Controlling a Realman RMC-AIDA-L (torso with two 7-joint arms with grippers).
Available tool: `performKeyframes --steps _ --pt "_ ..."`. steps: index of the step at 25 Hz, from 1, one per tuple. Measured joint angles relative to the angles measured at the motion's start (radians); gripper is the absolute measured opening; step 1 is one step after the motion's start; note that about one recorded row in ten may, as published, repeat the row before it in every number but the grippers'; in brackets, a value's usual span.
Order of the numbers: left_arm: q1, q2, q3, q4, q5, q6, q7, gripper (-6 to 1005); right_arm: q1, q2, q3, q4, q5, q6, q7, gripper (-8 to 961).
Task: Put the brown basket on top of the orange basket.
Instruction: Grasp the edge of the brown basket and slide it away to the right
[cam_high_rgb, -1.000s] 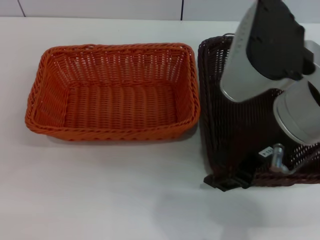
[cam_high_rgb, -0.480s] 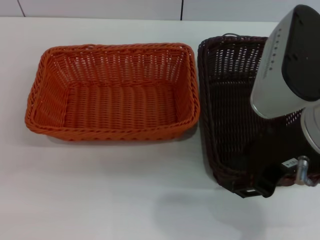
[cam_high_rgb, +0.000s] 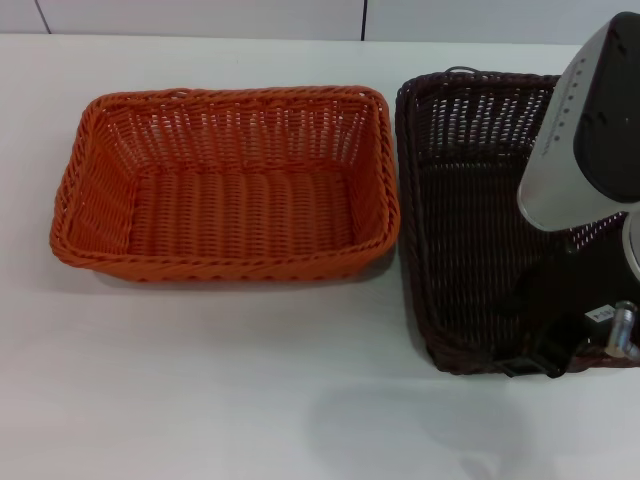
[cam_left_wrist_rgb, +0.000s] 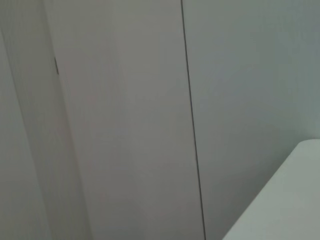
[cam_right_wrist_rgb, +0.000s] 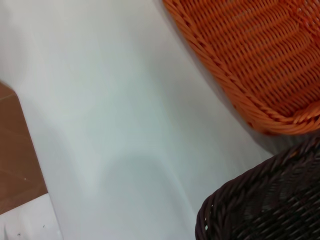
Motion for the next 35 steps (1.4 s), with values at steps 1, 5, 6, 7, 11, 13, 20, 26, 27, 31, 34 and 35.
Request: performKeyframes --steps 1,5,6,7,11,13,20,26,27,31,34,35 --pt "0.0 0.0 0.0 0.0 0.0 0.0 0.0 826 -0.002 0.0 0.0 -0.001 0.0 0.0 0.0 457" --pt "0.001 0.0 0.0 -0.005 0.0 0.0 0.0 826 -0.011 0.001 -0.015 0.001 -0.003 0.001 0.0 463" --pt "0.003 -0.001 0.0 -0.006 0.0 0.0 0.0 826 -0.014 0.002 -0.028 0.002 -0.011 0.001 0.0 468" --pt "0.003 -0.001 0.0 -0.006 0.0 0.0 0.0 826 -0.018 0.004 -0.04 0.001 -0.023 0.001 0.0 473" --pt "0.008 -0.003 0.0 -0.007 0.0 0.0 0.0 826 -0.028 0.013 -0.088 0.001 -0.1 0.001 -0.001 492" --pt "0.01 -0.004 0.001 -0.007 0.002 0.0 0.0 826 -0.03 0.021 -0.109 -0.012 -0.116 0.001 -0.003 502" --pt "0.014 -0.008 0.002 -0.006 0.018 0.0 0.0 826 -0.021 0.027 -0.136 -0.008 -0.163 -0.004 -0.005 546" --pt "0.014 -0.009 0.002 -0.006 0.022 0.0 0.0 826 -0.01 0.042 -0.161 0.024 -0.225 -0.007 -0.011 636" --pt "0.014 -0.009 0.002 -0.006 0.022 0.0 0.0 826 -0.01 0.042 -0.161 0.024 -0.225 -0.007 -0.011 634" --pt "0.014 -0.009 0.002 -0.006 0.022 0.0 0.0 826 -0.003 0.067 -0.178 0.079 -0.266 -0.014 -0.039 625" --pt "0.014 -0.009 0.002 -0.006 0.021 0.0 0.0 826 -0.013 0.092 -0.178 0.094 -0.329 -0.023 -0.066 619" --pt "0.014 -0.009 0.002 -0.006 0.021 0.0 0.0 826 -0.016 0.1 -0.176 0.098 -0.352 -0.025 -0.078 616"
